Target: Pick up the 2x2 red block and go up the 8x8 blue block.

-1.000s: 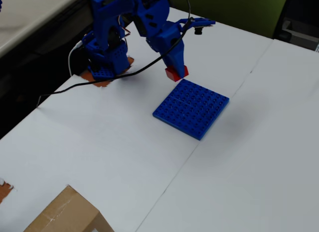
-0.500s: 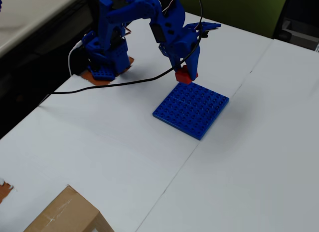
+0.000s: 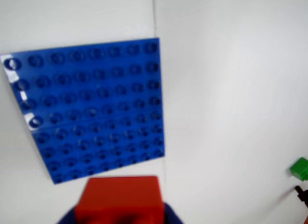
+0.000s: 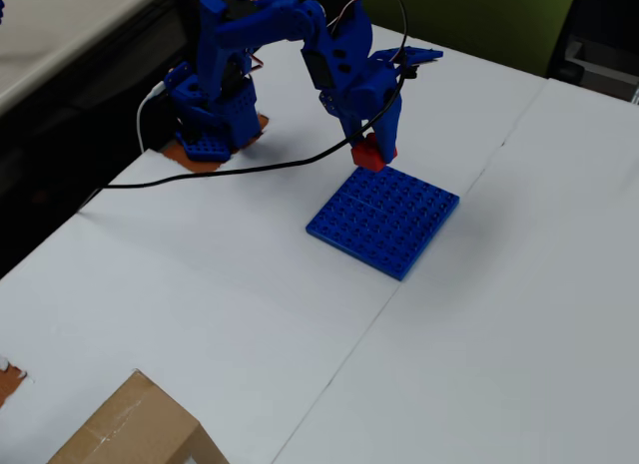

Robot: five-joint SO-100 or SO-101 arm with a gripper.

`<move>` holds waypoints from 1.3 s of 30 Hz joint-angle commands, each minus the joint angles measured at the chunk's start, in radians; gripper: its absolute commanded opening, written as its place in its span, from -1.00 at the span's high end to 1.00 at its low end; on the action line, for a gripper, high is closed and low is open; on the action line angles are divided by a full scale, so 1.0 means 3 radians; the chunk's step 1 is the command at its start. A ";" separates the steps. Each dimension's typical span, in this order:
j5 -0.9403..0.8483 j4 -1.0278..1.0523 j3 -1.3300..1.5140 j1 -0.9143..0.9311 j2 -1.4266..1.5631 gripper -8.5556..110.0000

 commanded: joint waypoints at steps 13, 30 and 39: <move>-0.0159 -0.0153 -0.0143 -0.0066 -0.0061 0.68; -0.0327 0.0107 -0.0128 -0.0041 0.0097 0.69; -0.0297 0.0077 -0.0189 -0.0087 0.0036 0.68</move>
